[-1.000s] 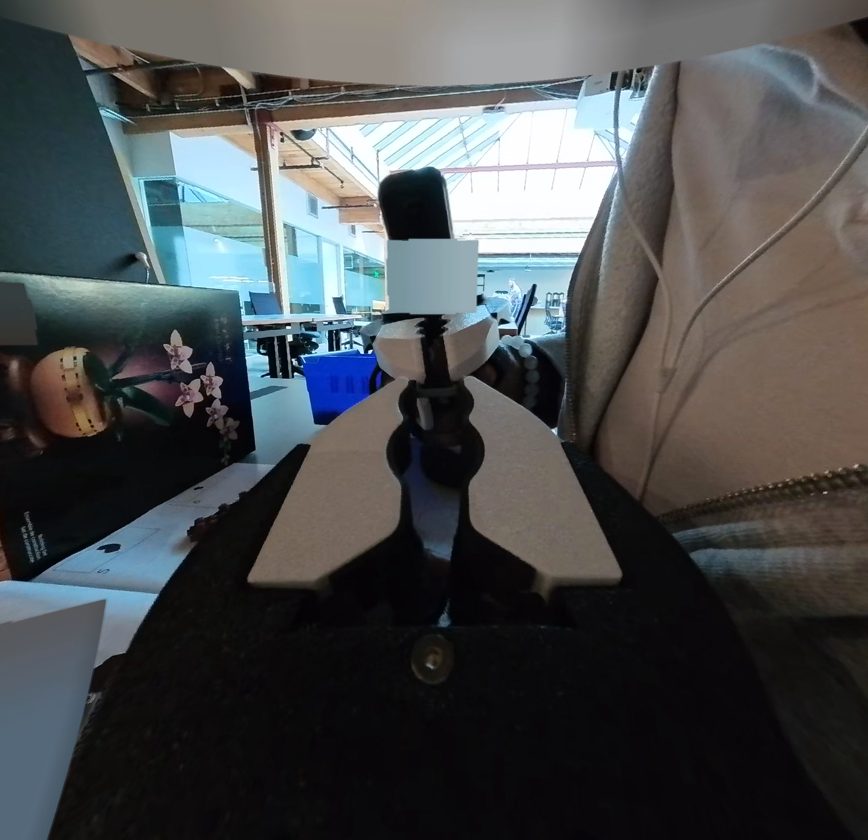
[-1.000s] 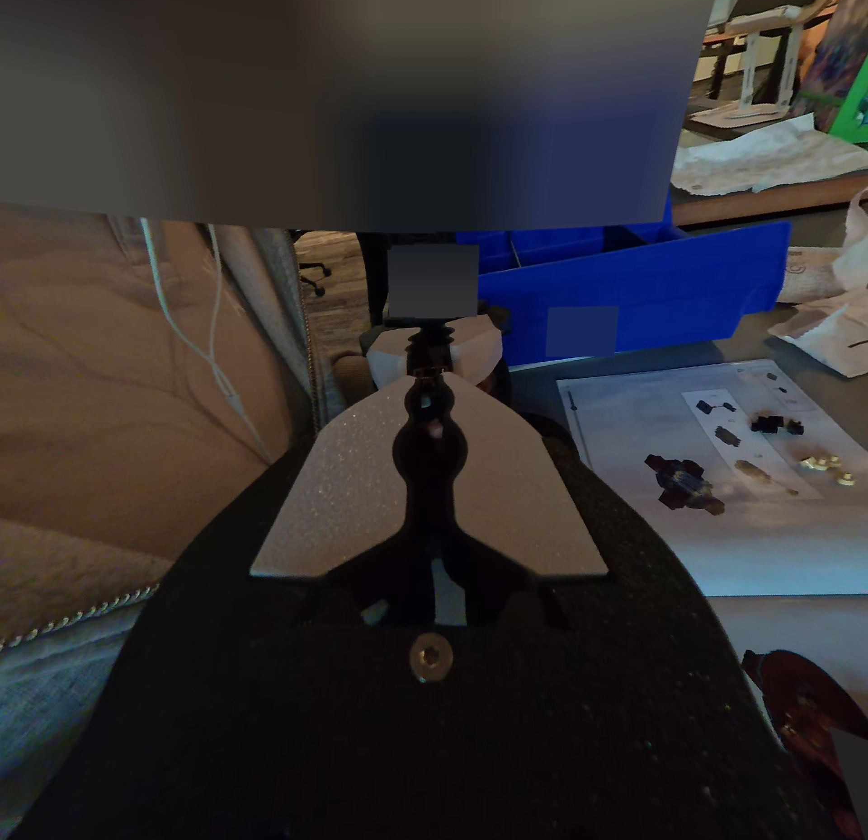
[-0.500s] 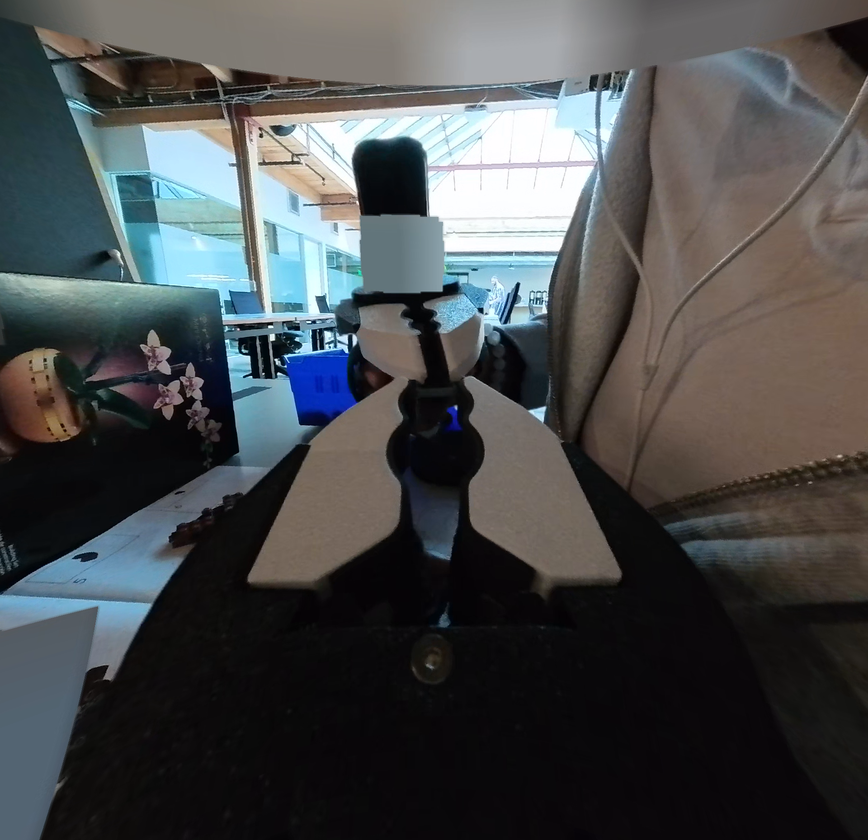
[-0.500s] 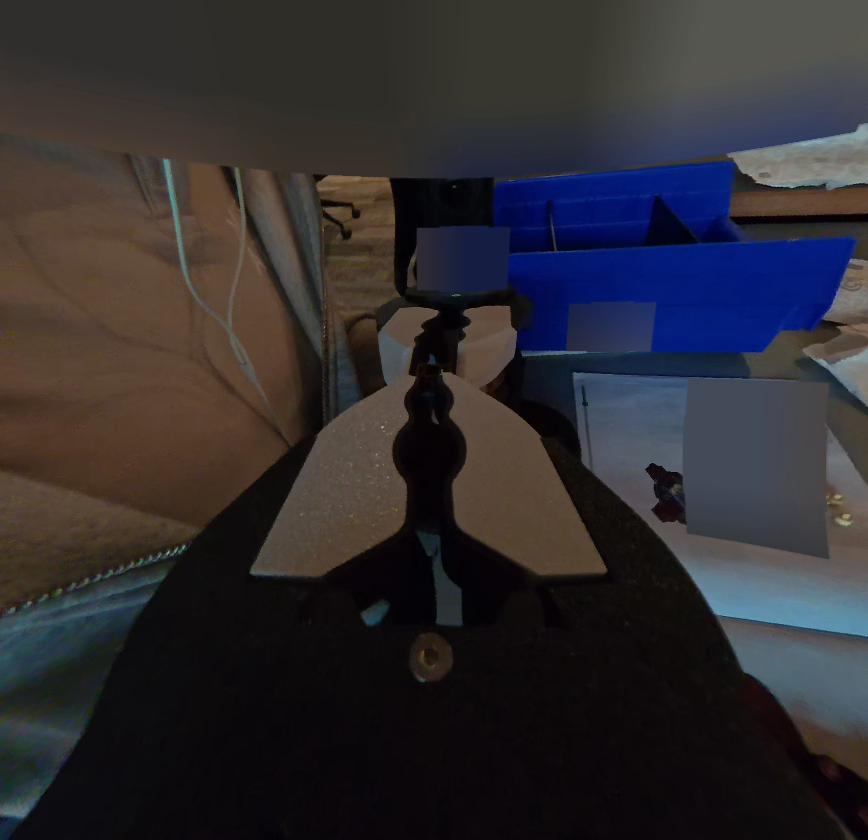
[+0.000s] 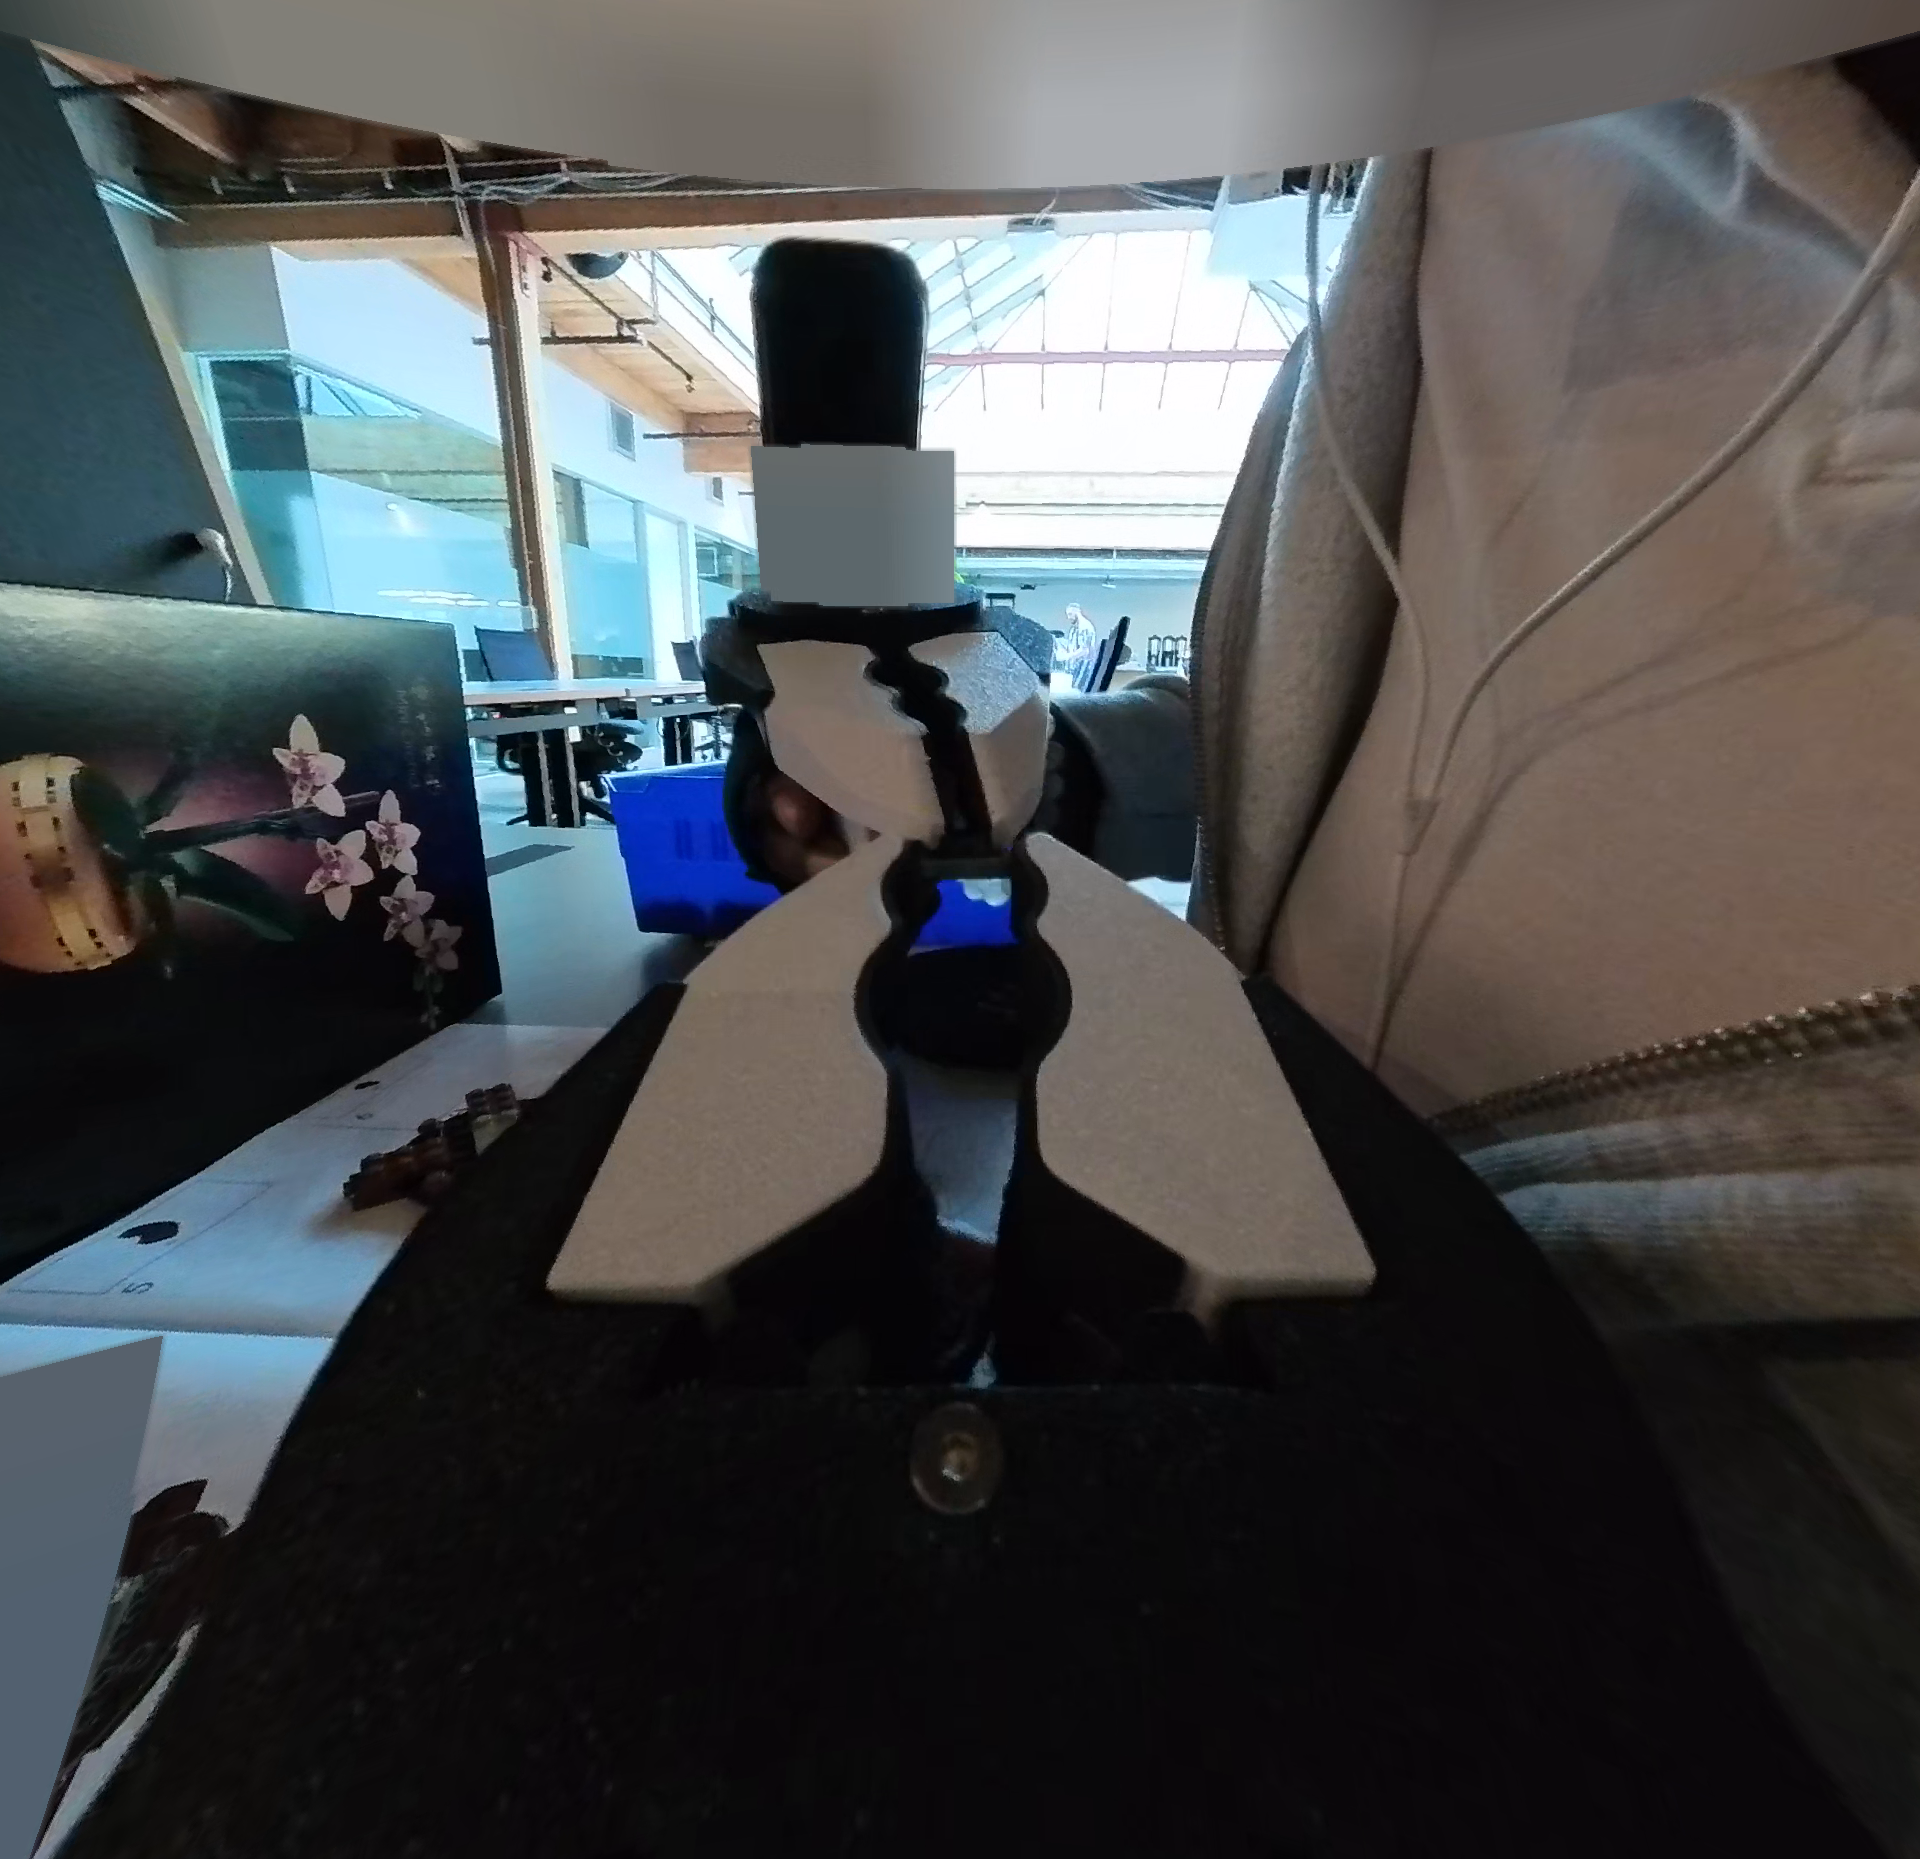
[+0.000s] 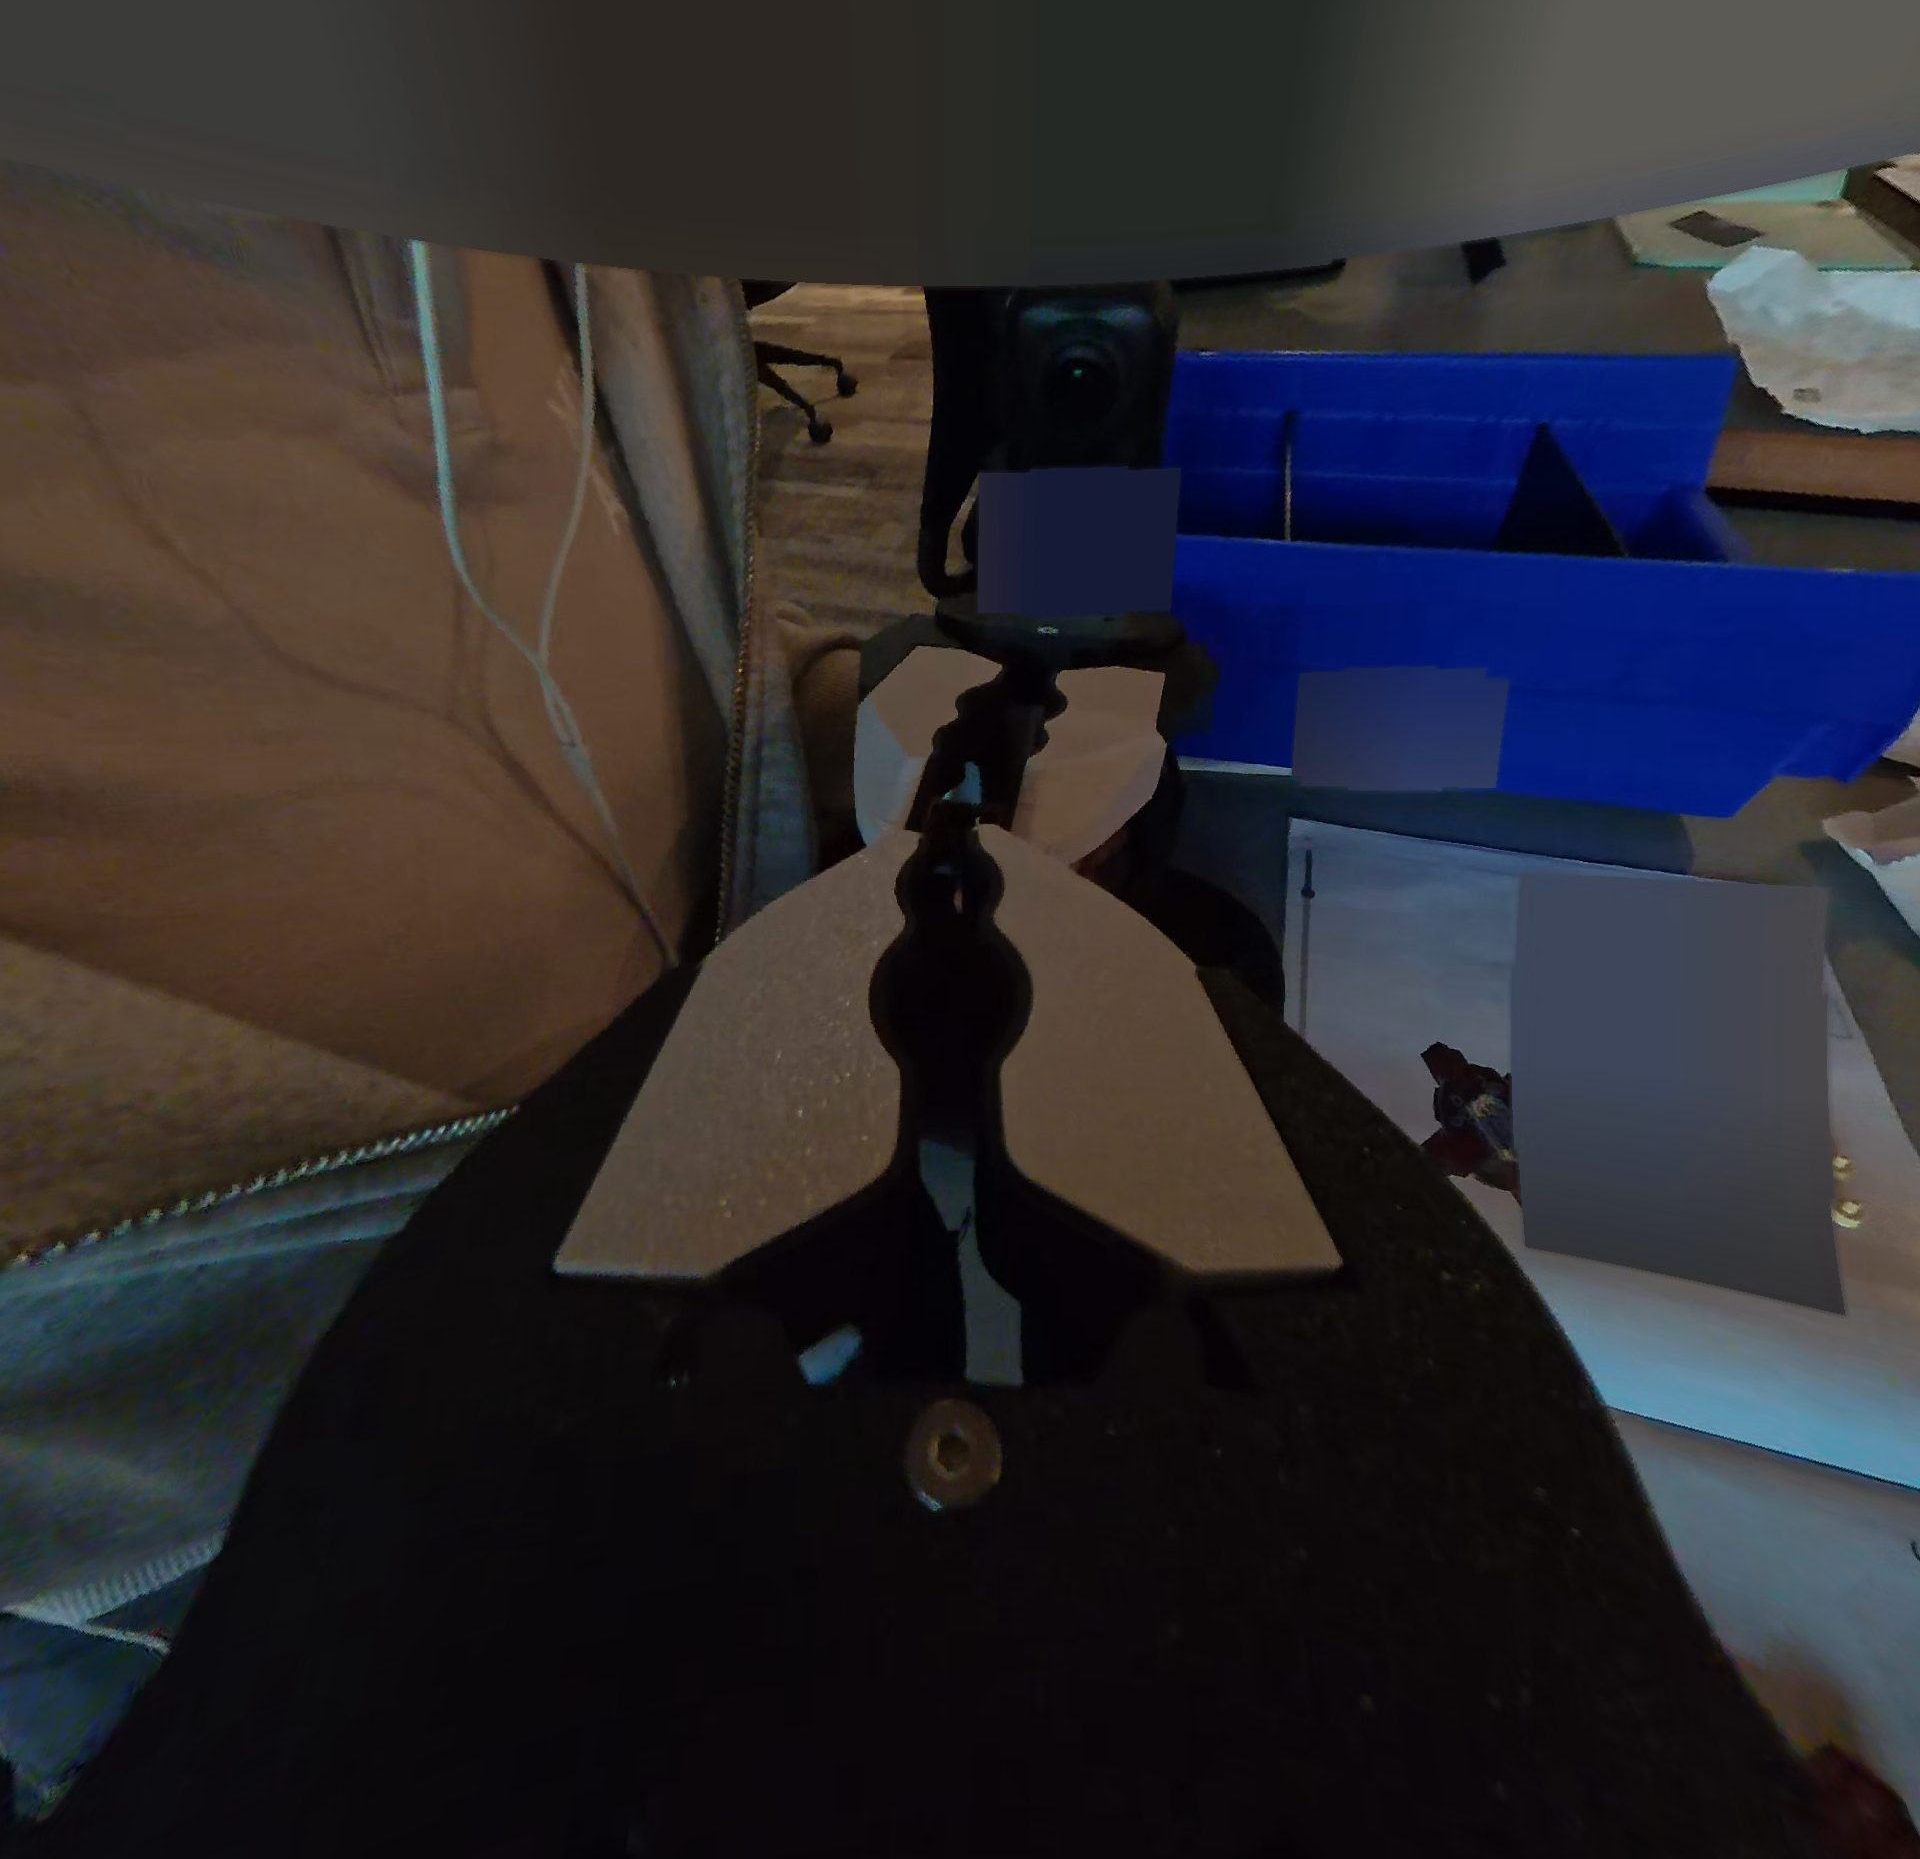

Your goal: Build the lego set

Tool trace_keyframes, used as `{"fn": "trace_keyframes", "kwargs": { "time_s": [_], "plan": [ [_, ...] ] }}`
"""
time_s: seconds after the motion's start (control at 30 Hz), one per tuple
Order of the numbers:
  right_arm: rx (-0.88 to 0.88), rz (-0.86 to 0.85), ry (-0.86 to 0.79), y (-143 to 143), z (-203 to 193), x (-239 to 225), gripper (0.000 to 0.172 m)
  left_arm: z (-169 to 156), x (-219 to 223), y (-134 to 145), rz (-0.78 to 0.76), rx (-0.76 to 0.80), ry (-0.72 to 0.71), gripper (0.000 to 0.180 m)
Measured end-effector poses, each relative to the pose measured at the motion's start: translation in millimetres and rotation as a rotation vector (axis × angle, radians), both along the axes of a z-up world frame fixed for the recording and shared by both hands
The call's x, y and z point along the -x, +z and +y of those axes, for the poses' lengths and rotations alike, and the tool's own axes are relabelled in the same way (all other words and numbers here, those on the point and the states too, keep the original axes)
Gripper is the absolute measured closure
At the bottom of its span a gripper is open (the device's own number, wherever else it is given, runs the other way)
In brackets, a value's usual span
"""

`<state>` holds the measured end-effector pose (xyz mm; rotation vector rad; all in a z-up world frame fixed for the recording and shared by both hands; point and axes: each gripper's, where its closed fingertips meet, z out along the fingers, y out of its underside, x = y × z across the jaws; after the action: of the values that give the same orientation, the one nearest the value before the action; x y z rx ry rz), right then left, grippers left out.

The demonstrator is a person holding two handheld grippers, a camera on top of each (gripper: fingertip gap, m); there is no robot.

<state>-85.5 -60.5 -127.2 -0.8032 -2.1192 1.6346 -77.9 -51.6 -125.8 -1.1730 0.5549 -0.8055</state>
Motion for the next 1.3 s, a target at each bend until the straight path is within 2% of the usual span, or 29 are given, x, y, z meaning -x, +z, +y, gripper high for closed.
{"fn": "trace_keyframes", "kwargs": {
  "time_s": [0.13,0.37,0.4,0.5,0.6,0.7,0.77,0.97,1.03,1.3],
  "plan": [
    [0.000,0.002,0.020,0.5,-0.9,0.2,0.170,-1.0,-0.5,0.2,0.000,-0.003,-0.008,0.165],
    [0.044,0.011,-0.061,3.8,3.8,6.4,0.169,2.1,4.5,2.6,-0.024,-0.003,0.031,0.165],
    [0.082,0.002,-0.085,6.6,5.6,7.0,0.162,4.0,7.4,3.4,-0.034,-0.003,0.055,0.165],
    [0.362,-0.100,-0.237,18.2,24.7,11.4,0.146,6.4,19.4,8.3,-0.087,-0.023,0.130,0.165],
    [0.638,-0.353,-0.344,1.9,33.0,8.0,0.138,9.1,17.9,6.6,-0.051,-0.028,0.165,0.165],
    [0.892,-0.530,-0.347,-5.0,22.4,3.3,0.143,9.4,13.2,4.3,-0.017,-0.027,0.159,0.165],
    [0.984,-0.599,-0.312,-5.1,13.7,1.2,0.146,9.0,11.6,3.7,-0.007,-0.028,0.153,0.165],
    [1.094,-0.653,-0.273,-2.3,1.5,6.6,0.159,8.6,-0.3,-2.6,0.093,-0.043,0.161,0.165],
    [1.095,-0.663,-0.277,-4.9,0.9,6.1,0.164,7.7,-0.6,-2.5,0.096,-0.049,0.162,0.165],
    [1.017,-0.685,-0.293,-11.7,1.4,-0.4,0.168,8.3,-7.0,-8.7,0.165,-0.051,0.170,0.165]
  ]
}}
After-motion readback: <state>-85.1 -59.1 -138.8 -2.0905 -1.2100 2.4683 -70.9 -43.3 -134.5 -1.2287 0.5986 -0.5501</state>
